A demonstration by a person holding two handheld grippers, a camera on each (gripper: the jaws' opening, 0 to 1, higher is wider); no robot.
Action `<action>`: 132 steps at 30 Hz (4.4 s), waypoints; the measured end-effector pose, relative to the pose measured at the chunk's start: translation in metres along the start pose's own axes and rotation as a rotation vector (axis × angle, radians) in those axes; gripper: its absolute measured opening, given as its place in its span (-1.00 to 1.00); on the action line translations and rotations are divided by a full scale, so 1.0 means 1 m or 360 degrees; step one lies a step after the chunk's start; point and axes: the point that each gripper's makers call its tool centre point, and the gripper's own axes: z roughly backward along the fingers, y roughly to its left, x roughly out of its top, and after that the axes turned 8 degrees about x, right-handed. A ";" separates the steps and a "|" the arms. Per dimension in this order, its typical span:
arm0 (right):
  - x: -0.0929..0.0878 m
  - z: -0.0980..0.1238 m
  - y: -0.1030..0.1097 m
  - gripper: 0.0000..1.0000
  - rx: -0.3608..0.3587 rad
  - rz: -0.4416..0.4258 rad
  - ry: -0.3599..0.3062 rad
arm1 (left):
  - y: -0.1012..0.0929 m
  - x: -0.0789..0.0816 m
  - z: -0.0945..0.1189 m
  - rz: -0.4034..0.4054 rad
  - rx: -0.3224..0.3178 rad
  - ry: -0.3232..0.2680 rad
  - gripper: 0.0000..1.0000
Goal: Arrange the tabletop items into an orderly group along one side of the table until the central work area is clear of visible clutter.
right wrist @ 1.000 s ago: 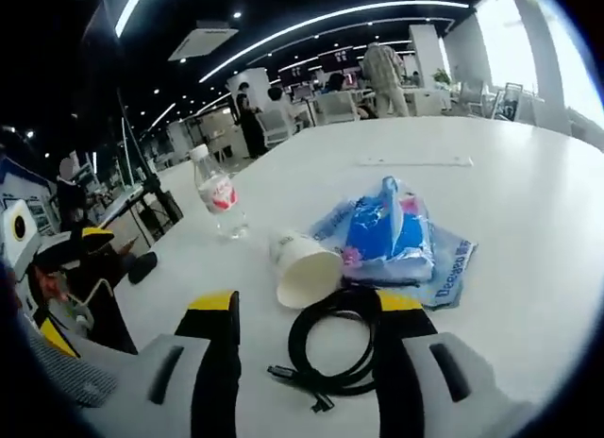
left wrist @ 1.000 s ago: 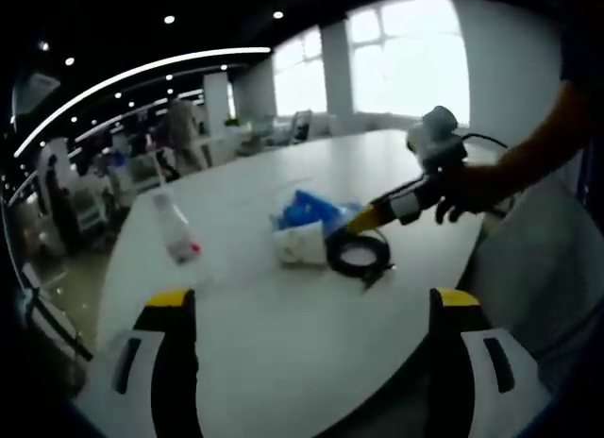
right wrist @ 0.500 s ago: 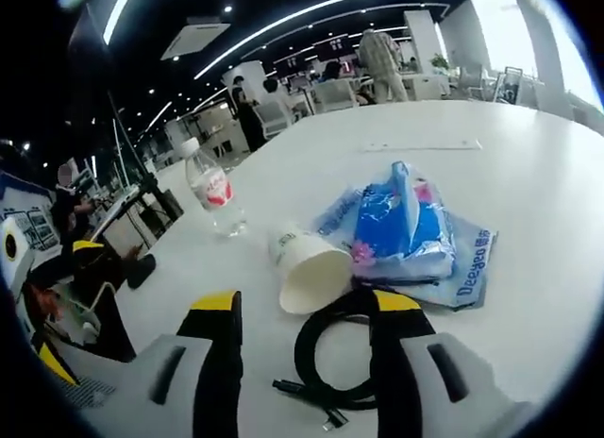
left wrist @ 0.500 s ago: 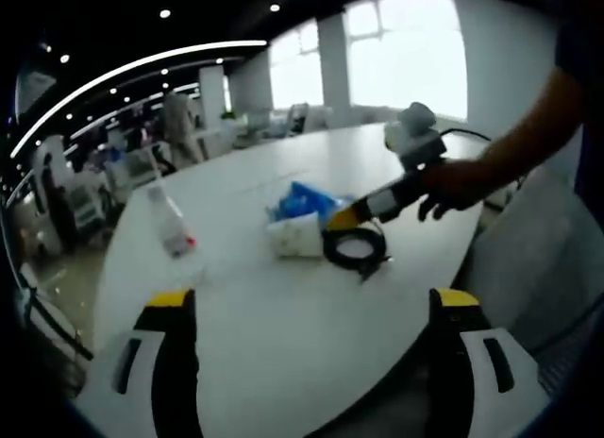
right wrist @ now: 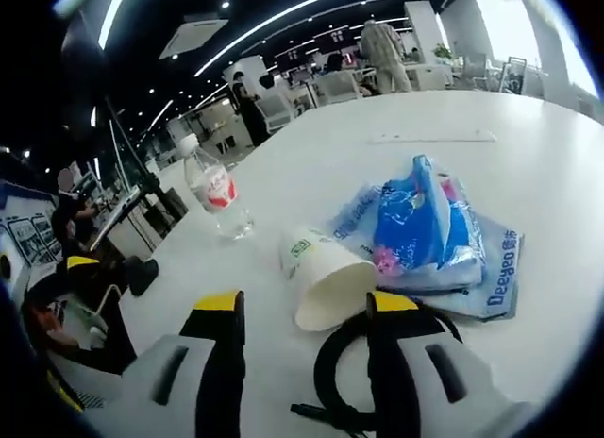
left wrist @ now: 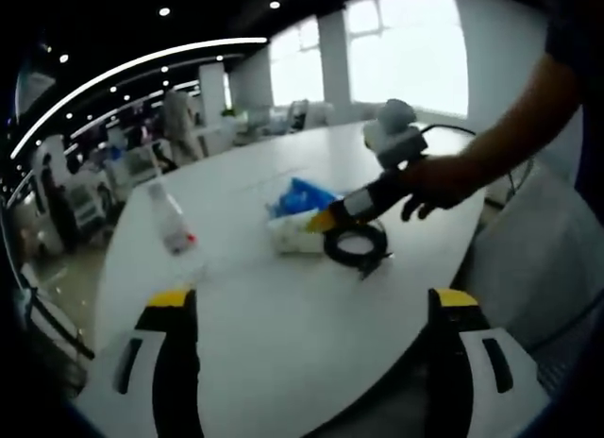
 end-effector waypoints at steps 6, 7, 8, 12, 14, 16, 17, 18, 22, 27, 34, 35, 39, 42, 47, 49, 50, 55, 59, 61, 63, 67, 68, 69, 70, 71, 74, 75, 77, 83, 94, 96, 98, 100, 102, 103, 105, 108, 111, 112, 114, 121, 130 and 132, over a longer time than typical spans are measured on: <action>-0.005 -0.012 -0.007 -0.04 -0.0020 -0.0224 0.0001 | 0.000 -0.001 0.000 -0.0012 0.0001 0.0009 0.94; -0.005 -0.013 -0.007 -0.06 -0.0022 -0.0251 -0.0003 | 0.000 -0.001 0.000 -0.0009 0.0005 0.0009 0.94; -0.005 -0.014 -0.008 -0.08 -0.0021 -0.0267 -0.0002 | 0.001 -0.001 0.000 -0.0006 0.0008 0.0010 0.94; -0.003 -0.020 -0.009 -0.18 -0.0027 -0.0278 0.0000 | 0.002 -0.002 -0.001 0.0002 0.0015 0.0017 0.92; -0.005 -0.022 -0.011 -0.28 -0.0030 -0.0336 0.0008 | 0.001 -0.003 -0.001 0.0002 0.0015 0.0022 0.91; -0.007 -0.023 -0.015 -0.38 -0.0035 -0.0389 0.0010 | 0.002 -0.003 -0.001 0.0006 0.0017 0.0024 0.90; -0.008 -0.024 -0.016 -0.42 -0.0044 -0.0393 0.0014 | 0.003 -0.004 -0.001 0.0009 0.0020 0.0025 0.90; -0.008 -0.025 -0.016 -0.46 -0.0045 -0.0398 0.0014 | 0.003 -0.004 -0.001 0.0011 0.0025 0.0025 0.90; -0.006 -0.027 -0.010 -0.62 -0.0006 -0.0439 0.0018 | 0.004 -0.004 -0.001 0.0012 0.0035 0.0026 0.90; 0.001 -0.029 -0.003 -0.91 0.0036 -0.0488 -0.0007 | 0.005 -0.005 0.000 0.0009 0.0045 0.0027 0.89; 0.002 -0.031 0.004 -1.00 0.0055 -0.0435 0.0007 | 0.003 -0.006 0.000 0.0001 0.0039 0.0041 0.87; 0.001 -0.031 0.004 -1.00 0.0062 -0.0448 0.0008 | 0.004 -0.006 0.000 0.0002 0.0040 0.0039 0.87; 0.001 -0.028 0.005 -1.00 0.0079 -0.0391 0.0030 | 0.003 -0.005 0.000 0.0001 0.0037 0.0037 0.87; 0.004 -0.025 0.006 -1.00 0.0086 -0.0306 0.0033 | 0.002 -0.005 0.000 -0.0005 0.0031 0.0036 0.87; 0.005 -0.023 0.013 -1.00 0.0113 -0.0178 0.0070 | 0.001 -0.005 0.000 -0.0015 0.0022 0.0039 0.86; 0.004 -0.021 0.017 -1.00 0.0127 -0.0150 0.0090 | 0.000 -0.005 0.000 -0.0020 0.0019 0.0040 0.85; 0.003 -0.021 0.017 -1.00 0.0130 -0.0142 0.0095 | 0.000 -0.005 0.000 -0.0022 0.0019 0.0040 0.85; 0.002 -0.018 0.020 -1.00 0.0137 -0.0048 0.0129 | 0.000 -0.006 -0.001 -0.0029 0.0016 0.0042 0.84; 0.001 -0.016 0.019 -1.00 0.0142 0.0088 0.0186 | 0.000 -0.005 -0.001 -0.0030 0.0012 0.0036 0.84; 0.001 -0.013 0.024 -1.00 0.0172 0.0164 0.0217 | 0.000 -0.004 -0.001 -0.0030 0.0009 0.0032 0.84; -0.001 -0.012 0.024 -1.00 0.0184 0.0286 0.0266 | -0.001 -0.004 -0.001 -0.0030 0.0008 0.0030 0.84; -0.001 -0.010 0.024 -1.00 0.0176 0.0399 0.0316 | -0.001 -0.004 -0.002 -0.0033 0.0003 0.0029 0.84; -0.003 -0.009 0.025 -1.00 0.0182 0.0396 0.0339 | -0.001 -0.004 -0.002 -0.0034 0.0002 0.0028 0.84; -0.003 -0.008 0.025 -1.00 0.0178 0.0410 0.0350 | -0.001 -0.004 -0.001 -0.0036 0.0004 0.0028 0.84; -0.002 -0.008 0.024 -1.00 0.0172 0.0447 0.0358 | -0.001 -0.004 -0.001 -0.0036 0.0005 0.0027 0.84; -0.002 -0.008 0.025 -1.00 0.0177 0.0449 0.0363 | -0.001 -0.003 -0.001 -0.0033 0.0006 0.0026 0.84; -0.003 -0.008 0.028 -1.00 0.0201 0.0479 0.0390 | 0.000 -0.003 -0.001 -0.0027 0.0008 0.0023 0.84; -0.002 -0.008 0.029 -1.00 0.0205 0.0484 0.0396 | 0.000 -0.003 -0.001 -0.0027 0.0008 0.0024 0.84; -0.002 -0.008 0.029 -1.00 0.0208 0.0520 0.0418 | 0.000 -0.004 0.000 -0.0030 0.0010 0.0032 0.83; 0.000 -0.008 0.031 -1.00 0.0247 0.0657 0.0496 | 0.002 -0.003 0.001 -0.0012 0.0026 0.0020 0.84; 0.010 -0.012 0.030 -1.00 0.0279 0.0826 0.0601 | 0.005 -0.003 0.001 0.0004 0.0041 0.0016 0.83; 0.012 -0.014 0.028 -1.00 0.0280 0.0837 0.0614 | 0.006 -0.004 0.001 0.0008 0.0046 0.0019 0.83; 0.015 -0.015 0.028 -1.00 0.0288 0.0851 0.0629 | 0.007 -0.005 0.001 0.0016 0.0051 0.0028 0.82; 0.016 -0.017 0.028 -1.00 0.0295 0.0869 0.0650 | 0.007 -0.005 0.001 0.0024 0.0053 0.0025 0.82; 0.019 -0.019 0.029 -1.00 0.0302 0.0905 0.0668 | 0.008 -0.005 0.001 0.0024 0.0053 0.0026 0.82; 0.019 -0.020 0.029 -1.00 0.0309 0.0913 0.0677 | 0.008 -0.006 0.000 0.0024 0.0053 0.0027 0.82; 0.023 -0.022 0.028 -1.00 0.0310 0.0933 0.0685 | 0.008 -0.006 0.000 0.0025 0.0056 0.0026 0.82; 0.027 -0.025 0.028 -1.00 0.0316 0.0964 0.0706 | 0.009 -0.006 0.000 0.0035 0.0061 0.0027 0.82; 0.032 -0.028 0.030 -1.00 0.0333 0.0996 0.0727 | 0.009 -0.006 -0.001 0.0032 0.0060 0.0024 0.80; 0.034 -0.029 0.030 -1.00 0.0336 0.1022 0.0733 | 0.008 -0.005 0.000 0.0027 0.0058 0.0015 0.78; 0.039 -0.030 0.031 -1.00 0.0341 0.1052 0.0743 | 0.008 -0.004 0.000 0.0021 0.0059 0.0010 0.78; 0.046 -0.034 0.029 -1.00 0.0357 0.1183 0.0801 | 0.007 -0.005 0.000 0.0034 0.0061 0.0023 0.79; 0.044 -0.036 0.032 -1.00 0.0397 0.1420 0.0899 | 0.006 -0.005 0.000 0.0034 0.0058 0.0030 0.78; 0.044 -0.037 0.035 -1.00 0.0407 0.1493 0.0916 | 0.006 -0.005 0.000 0.0039 0.0059 0.0032 0.78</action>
